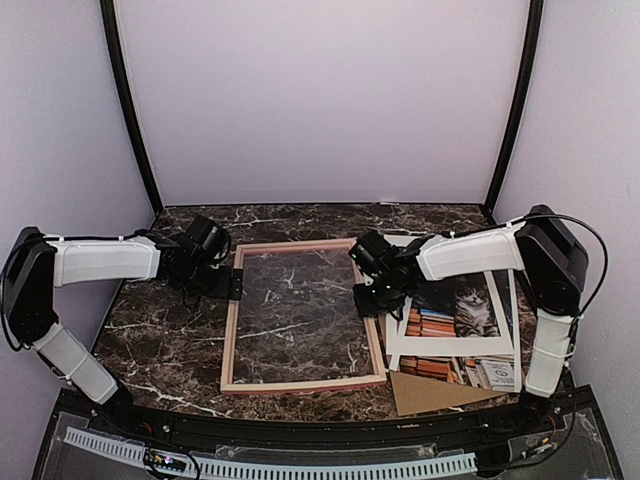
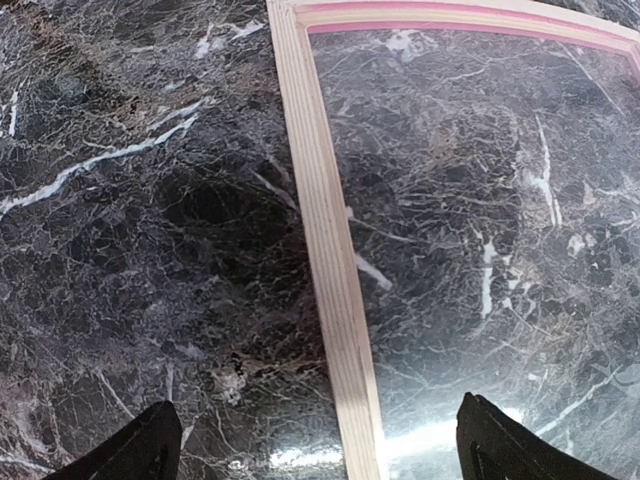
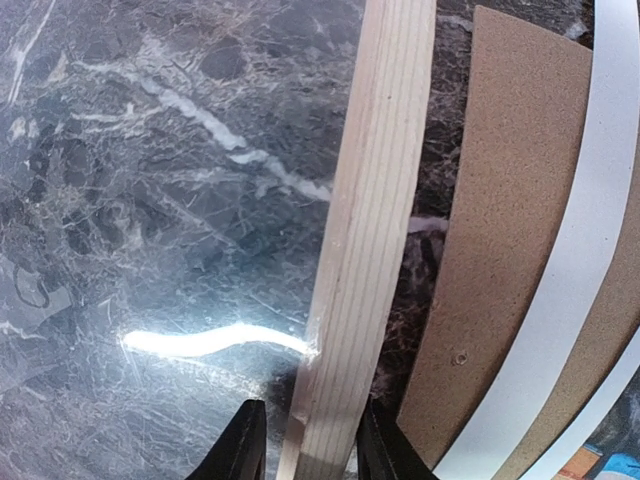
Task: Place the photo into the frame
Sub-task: Press the glass panel into the frame body.
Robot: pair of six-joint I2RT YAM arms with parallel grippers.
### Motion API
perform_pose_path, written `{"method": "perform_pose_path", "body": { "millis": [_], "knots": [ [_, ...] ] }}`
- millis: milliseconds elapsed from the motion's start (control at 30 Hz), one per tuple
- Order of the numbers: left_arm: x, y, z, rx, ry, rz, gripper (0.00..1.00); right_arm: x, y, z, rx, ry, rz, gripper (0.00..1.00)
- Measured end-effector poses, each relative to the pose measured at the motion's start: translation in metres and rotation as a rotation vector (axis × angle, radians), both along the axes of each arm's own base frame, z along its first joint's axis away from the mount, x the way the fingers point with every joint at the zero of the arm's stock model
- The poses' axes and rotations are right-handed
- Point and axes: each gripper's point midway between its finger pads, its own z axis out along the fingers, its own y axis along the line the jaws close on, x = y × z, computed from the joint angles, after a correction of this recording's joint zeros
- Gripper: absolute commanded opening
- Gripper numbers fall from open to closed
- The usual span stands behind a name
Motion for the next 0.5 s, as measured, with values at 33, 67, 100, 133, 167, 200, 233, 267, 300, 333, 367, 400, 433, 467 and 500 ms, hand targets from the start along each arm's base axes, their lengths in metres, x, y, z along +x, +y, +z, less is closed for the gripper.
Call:
{"method": "perform_pose_path", "body": {
  "millis": [33,67,100,133,167,200,233,267,300,333,367,400,433,467,500],
  "knots": [
    [0.001,0.002,-0.002,0.003,0.006,0.001,0.97,-0.001,0.001,0.0,-0.005,-0.003,0.002,0.3],
    [0.001,0.003,-0.004,0.007,0.013,0.001,0.96,-0.002,0.002,0.0,-0.008,-0.006,0.004,0.3],
    [0.002,0.005,-0.008,0.009,0.023,0.003,0.95,-0.004,0.003,0.0,-0.01,-0.008,0.007,0.29],
    [0.001,0.005,-0.012,0.011,0.034,0.002,0.94,-0.005,0.004,0.0,-0.013,-0.01,0.009,0.29],
    [0.001,0.006,-0.016,0.013,0.048,-0.001,0.93,-0.007,0.006,0.0,-0.015,-0.012,0.01,0.28],
    [0.001,0.006,-0.02,0.017,0.058,-0.003,0.91,-0.01,0.007,0.0,-0.016,-0.013,0.012,0.28],
    [0.0,0.007,-0.024,0.023,0.071,-0.005,0.9,-0.012,0.01,0.0,-0.015,-0.012,0.015,0.28],
    [0.0,0.007,-0.029,0.028,0.084,-0.006,0.88,-0.015,0.012,0.0,-0.013,-0.011,0.021,0.29],
    [0.001,0.008,-0.033,0.035,0.096,-0.009,0.87,-0.017,0.014,0.0,-0.011,-0.011,0.024,0.29],
    [0.002,0.008,-0.037,0.039,0.105,-0.009,0.85,-0.019,0.016,0.0,-0.01,-0.01,0.029,0.31],
    [0.002,0.008,-0.039,0.041,0.111,-0.009,0.84,-0.02,0.017,0.001,-0.008,-0.011,0.031,0.32],
    [0.003,0.009,-0.041,0.044,0.117,-0.01,0.82,-0.02,0.017,0.002,-0.007,-0.012,0.031,0.35],
    [0.003,0.009,-0.043,0.046,0.122,-0.009,0.81,-0.019,0.017,0.003,-0.005,-0.013,0.029,0.37],
    [0.003,0.01,-0.043,0.046,0.123,-0.009,0.78,-0.019,0.017,0.004,-0.002,-0.015,0.029,0.4],
    [0.003,0.011,-0.043,0.046,0.122,-0.007,0.77,-0.018,0.017,0.005,0.0,-0.017,0.027,0.42]
  ]
}}
